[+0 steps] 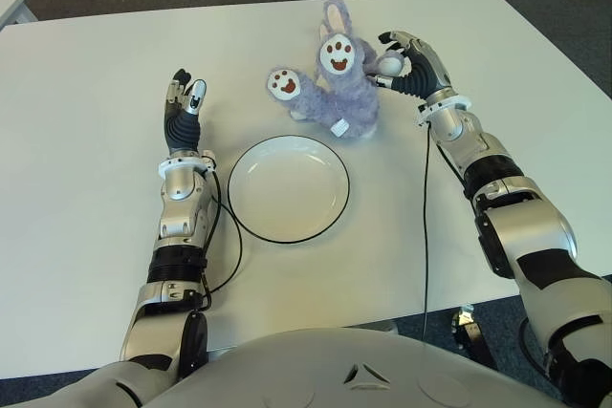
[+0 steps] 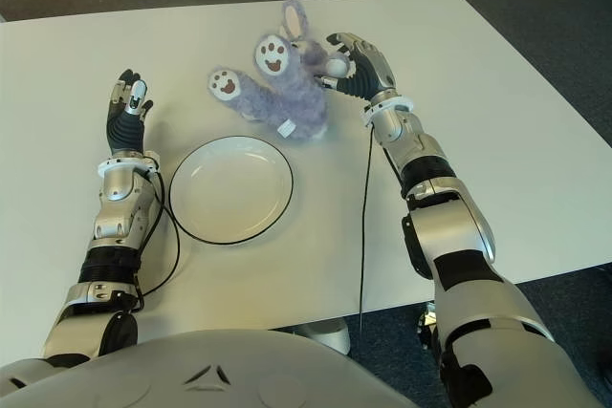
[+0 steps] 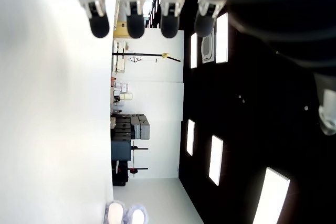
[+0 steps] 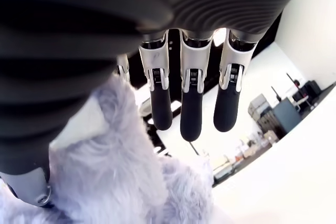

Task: Put the doll into the plate.

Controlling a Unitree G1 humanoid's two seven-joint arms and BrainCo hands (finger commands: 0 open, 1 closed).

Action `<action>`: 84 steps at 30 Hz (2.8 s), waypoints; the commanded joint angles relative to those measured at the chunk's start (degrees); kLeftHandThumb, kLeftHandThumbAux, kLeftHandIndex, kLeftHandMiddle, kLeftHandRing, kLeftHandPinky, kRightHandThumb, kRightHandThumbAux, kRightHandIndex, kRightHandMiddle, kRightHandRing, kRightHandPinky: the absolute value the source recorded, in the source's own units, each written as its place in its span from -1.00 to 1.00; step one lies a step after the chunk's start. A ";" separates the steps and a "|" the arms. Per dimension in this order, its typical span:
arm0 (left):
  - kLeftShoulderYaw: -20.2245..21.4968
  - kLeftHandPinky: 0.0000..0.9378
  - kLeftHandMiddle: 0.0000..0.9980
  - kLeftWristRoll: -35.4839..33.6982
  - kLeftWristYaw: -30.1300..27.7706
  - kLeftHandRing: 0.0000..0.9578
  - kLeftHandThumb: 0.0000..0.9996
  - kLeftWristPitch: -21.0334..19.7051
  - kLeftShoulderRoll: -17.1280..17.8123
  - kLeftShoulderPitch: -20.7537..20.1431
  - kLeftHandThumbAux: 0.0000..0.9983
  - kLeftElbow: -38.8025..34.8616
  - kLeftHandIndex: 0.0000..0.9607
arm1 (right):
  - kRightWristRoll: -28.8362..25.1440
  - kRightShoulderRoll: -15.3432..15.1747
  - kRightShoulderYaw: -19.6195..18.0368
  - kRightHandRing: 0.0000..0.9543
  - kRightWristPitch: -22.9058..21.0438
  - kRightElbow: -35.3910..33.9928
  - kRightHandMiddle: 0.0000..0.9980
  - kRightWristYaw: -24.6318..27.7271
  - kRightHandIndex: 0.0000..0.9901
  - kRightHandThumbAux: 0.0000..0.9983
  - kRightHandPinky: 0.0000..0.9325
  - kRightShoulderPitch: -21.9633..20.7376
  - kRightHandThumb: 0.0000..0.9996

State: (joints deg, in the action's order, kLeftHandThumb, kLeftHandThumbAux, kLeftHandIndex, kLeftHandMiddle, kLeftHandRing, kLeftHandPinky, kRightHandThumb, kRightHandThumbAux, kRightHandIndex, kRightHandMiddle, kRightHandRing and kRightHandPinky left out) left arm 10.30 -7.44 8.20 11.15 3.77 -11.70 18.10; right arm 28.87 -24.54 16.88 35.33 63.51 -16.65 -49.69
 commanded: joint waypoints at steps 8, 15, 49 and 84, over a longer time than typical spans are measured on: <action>0.13 -1.00 -0.95 0.07 -0.60 -0.97 -1.00 -0.51 -1.79 5.41 -0.22 2.84 -1.00 | -2.44 3.04 -1.33 -0.38 0.13 0.59 -0.50 2.38 -0.61 0.20 -0.32 2.57 -0.52; 0.19 -1.00 -0.95 -0.03 -0.64 -0.97 -1.00 -0.61 -1.76 5.34 -0.23 2.97 -1.00 | -3.02 4.65 -1.68 -0.37 0.91 0.68 -0.49 2.13 -0.61 0.24 -0.31 3.37 -0.47; 0.37 -1.00 -0.94 -0.26 -0.65 -0.96 -1.00 0.04 -1.91 5.37 -0.22 3.23 -1.00 | -8.85 11.48 -5.80 -0.27 1.79 1.98 -0.37 3.11 -0.50 0.34 -0.23 3.76 -0.04; 0.15 -1.00 -0.95 0.04 -0.21 -0.97 -1.00 -0.42 -2.18 5.86 -0.23 2.49 -1.00 | -8.96 13.06 -7.60 0.77 -3.70 4.05 0.68 -3.16 -0.11 0.43 0.81 1.27 0.39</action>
State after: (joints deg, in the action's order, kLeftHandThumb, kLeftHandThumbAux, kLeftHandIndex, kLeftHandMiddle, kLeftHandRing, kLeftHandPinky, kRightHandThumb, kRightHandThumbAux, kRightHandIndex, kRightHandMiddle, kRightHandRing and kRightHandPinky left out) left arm 10.31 -7.45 8.17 11.22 3.82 -11.77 18.29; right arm 20.25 -12.17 9.80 33.74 66.75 -19.89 -47.99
